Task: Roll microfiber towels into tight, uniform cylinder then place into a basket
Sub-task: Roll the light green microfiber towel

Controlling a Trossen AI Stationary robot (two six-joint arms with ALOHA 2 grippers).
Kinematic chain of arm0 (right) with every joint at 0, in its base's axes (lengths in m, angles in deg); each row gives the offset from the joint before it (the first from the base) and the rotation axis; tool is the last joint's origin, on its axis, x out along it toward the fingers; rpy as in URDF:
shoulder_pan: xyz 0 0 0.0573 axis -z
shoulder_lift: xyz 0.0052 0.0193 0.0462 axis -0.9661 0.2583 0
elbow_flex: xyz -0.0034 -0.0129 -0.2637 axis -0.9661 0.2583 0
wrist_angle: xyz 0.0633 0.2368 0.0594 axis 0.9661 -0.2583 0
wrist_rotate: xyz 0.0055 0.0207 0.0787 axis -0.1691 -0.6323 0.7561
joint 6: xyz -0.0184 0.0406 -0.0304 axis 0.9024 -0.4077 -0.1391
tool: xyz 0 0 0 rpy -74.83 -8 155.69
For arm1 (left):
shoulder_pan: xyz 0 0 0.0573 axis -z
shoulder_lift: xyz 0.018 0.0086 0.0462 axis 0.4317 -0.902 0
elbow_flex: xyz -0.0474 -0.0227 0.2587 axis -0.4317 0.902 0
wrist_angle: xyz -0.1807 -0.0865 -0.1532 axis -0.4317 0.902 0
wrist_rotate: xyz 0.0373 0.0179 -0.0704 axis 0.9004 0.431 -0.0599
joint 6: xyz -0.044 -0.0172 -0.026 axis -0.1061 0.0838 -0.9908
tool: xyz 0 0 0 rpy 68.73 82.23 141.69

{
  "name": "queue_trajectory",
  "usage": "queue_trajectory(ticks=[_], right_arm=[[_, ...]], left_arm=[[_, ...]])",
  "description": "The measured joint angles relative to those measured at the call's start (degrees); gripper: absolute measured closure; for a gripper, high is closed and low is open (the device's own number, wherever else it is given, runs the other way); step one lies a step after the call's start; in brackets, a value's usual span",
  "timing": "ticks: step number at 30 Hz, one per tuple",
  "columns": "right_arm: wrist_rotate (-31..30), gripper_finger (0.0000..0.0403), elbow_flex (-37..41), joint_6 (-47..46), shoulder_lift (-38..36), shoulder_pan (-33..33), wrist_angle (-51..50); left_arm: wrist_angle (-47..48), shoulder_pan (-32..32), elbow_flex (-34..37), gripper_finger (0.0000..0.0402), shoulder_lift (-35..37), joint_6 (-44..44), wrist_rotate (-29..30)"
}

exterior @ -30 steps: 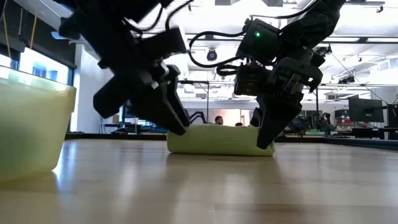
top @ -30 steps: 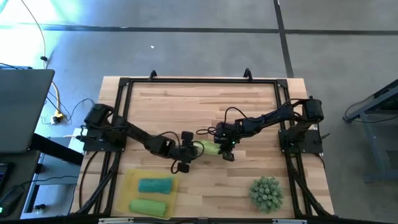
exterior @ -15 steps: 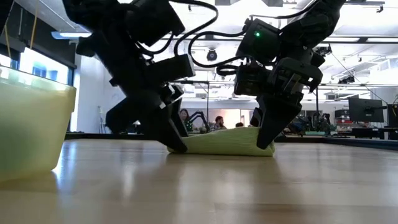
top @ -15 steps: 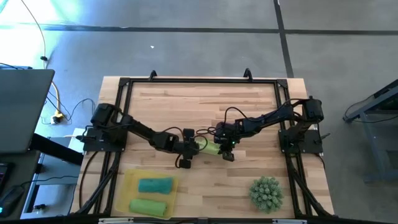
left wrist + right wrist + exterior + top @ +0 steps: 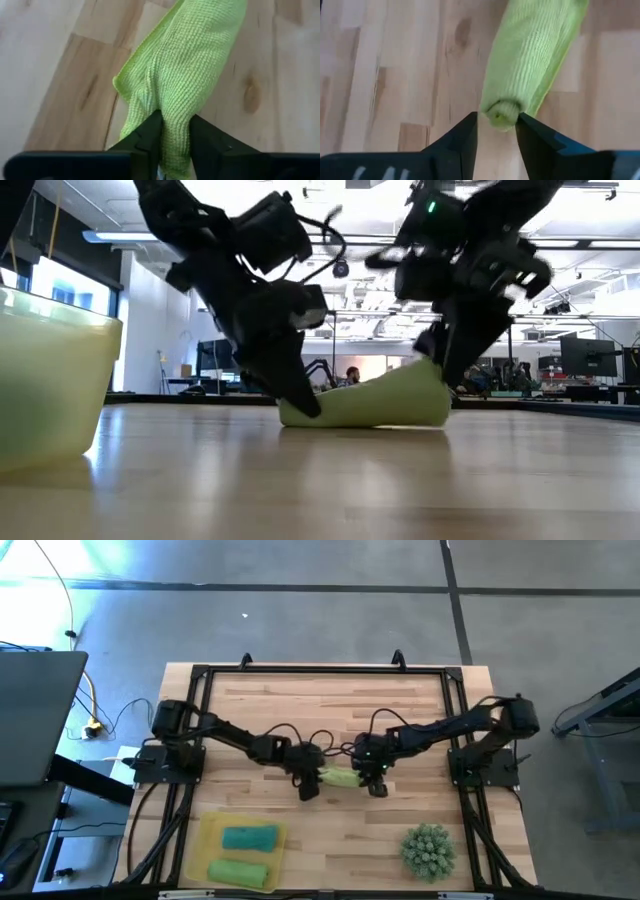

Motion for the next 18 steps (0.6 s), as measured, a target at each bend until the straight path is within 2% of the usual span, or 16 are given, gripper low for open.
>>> queue_trajectory(ticks=[6, 11, 15, 18], right_arm=[[-12.45, 0.0278, 0.13, 9.54, -6.11, -5.40, -0.25], [-26.79, 0.0277, 0.08, 19.95, -5.40, -13.34, 3.27], [-36.54, 0.0277, 0.08, 22.18, -4.47, -18.32, 4.01], [-43.62, 0.0277, -0.09, 21.75, -4.90, -20.94, -0.40]], left_arm=[[-2.00, -3.04, -0.08, 0.0352, -1.52, -9.54, -8.56], [-5.07, -4.63, 0.36, 0.0356, -2.13, -13.61, -16.20], [-5.04, -4.44, 0.35, 0.0357, -2.14, -14.48, -15.50], [-4.83, -3.87, 0.32, 0.0357, -2.10, -14.87, -14.79]])
